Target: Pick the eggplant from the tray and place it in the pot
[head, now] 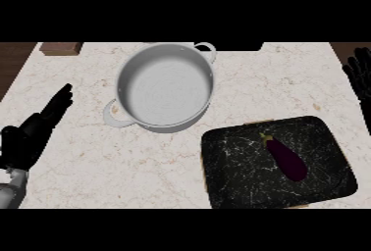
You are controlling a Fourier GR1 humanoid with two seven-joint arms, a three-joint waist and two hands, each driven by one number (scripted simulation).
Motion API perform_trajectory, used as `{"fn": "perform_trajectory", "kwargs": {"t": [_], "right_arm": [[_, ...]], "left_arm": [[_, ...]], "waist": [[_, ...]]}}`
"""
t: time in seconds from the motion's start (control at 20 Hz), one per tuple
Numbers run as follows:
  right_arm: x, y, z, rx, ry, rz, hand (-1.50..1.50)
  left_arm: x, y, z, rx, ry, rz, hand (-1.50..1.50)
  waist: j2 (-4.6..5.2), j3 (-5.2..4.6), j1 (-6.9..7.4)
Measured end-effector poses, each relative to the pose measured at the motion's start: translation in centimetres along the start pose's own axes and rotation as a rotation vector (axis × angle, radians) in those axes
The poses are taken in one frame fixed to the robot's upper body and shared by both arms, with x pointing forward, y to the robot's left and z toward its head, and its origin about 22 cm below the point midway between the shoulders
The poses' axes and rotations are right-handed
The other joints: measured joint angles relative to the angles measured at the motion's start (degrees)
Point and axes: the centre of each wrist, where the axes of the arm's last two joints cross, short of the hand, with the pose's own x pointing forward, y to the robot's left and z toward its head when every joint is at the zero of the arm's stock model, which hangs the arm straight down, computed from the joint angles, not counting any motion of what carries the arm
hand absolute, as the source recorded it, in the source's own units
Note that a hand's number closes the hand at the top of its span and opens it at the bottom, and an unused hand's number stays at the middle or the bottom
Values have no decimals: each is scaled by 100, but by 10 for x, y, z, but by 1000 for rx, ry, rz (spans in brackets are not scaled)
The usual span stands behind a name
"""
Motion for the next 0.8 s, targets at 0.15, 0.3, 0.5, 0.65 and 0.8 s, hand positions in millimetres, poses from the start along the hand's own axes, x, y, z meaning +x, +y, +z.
{"fn": "perform_trajectory", "kwargs": {"t": [0.15,0.3,0.5,0.65,0.8], "right_arm": [[-4,21,0,83,30,26,150],[-12,50,5,229,85,74,150],[-11,42,10,72,-13,366,-150],[-28,72,38,9,-81,445,-150],[-29,88,61,1,-125,518,-150]], "left_arm": [[-10,5,0,53,39,-17,0],[-24,10,1,155,111,-48,0],[-44,11,8,222,258,-9,0],[-47,12,9,260,323,4,0],[-47,9,5,282,360,11,0]], "waist": [[9,14,60],[26,19,149],[-6,4,62],[-15,19,31],[-11,26,17]]}}
